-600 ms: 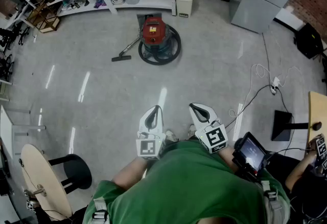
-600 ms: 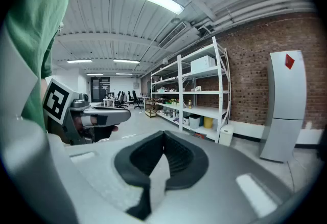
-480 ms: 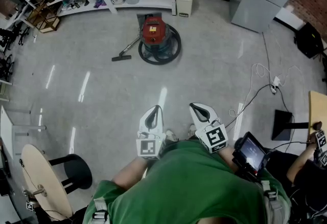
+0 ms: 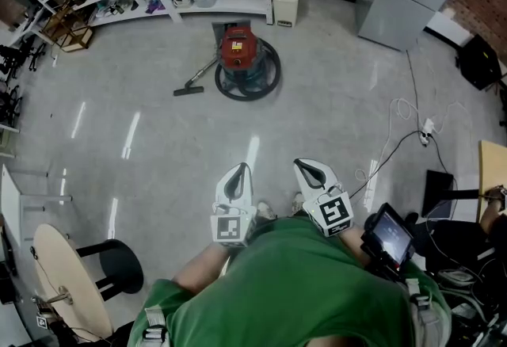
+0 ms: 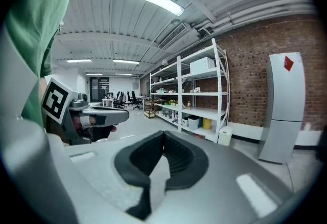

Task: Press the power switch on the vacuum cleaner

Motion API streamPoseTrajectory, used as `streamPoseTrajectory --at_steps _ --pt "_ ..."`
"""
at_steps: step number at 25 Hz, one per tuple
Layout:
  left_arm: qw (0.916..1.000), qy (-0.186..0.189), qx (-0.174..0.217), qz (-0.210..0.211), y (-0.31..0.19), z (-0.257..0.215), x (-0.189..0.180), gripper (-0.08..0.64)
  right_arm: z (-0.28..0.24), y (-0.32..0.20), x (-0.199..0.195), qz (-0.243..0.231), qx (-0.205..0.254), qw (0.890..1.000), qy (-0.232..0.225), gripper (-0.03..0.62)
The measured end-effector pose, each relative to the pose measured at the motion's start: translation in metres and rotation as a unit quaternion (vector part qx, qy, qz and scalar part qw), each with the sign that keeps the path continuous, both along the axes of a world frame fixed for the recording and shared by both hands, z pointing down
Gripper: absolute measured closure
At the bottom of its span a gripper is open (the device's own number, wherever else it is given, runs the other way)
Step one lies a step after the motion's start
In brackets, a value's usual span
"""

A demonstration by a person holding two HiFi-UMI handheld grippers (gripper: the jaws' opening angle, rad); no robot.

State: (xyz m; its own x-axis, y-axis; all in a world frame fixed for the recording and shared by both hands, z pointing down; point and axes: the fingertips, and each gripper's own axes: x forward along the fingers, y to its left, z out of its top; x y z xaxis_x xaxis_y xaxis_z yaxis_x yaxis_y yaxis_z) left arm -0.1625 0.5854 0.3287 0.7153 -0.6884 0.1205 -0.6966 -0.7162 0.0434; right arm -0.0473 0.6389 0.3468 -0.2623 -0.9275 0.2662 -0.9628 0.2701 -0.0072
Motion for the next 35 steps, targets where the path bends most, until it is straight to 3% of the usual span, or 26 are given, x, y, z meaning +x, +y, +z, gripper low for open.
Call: streamPoseTrajectory --at_steps 12,25,35 --pt "1.0000 0.002 -0.003 -0.003 -0.002 -0.002 -0.013 0.552 -0.005 -0.006 -0.011 -0.001 0.006 1.000 0.006 0.589" --pt "0.9998 0.007 0.009 0.013 -0.020 -0.002 -0.052 0.552 -0.019 -0.026 -0.048 0.022 0.036 0.999 0.032 0.589" --pt "0.9999 0.005 0.002 -0.015 -0.058 0.001 -0.058 0.554 -0.022 -0.063 -0.048 0.017 0.037 0.999 0.036 0.589"
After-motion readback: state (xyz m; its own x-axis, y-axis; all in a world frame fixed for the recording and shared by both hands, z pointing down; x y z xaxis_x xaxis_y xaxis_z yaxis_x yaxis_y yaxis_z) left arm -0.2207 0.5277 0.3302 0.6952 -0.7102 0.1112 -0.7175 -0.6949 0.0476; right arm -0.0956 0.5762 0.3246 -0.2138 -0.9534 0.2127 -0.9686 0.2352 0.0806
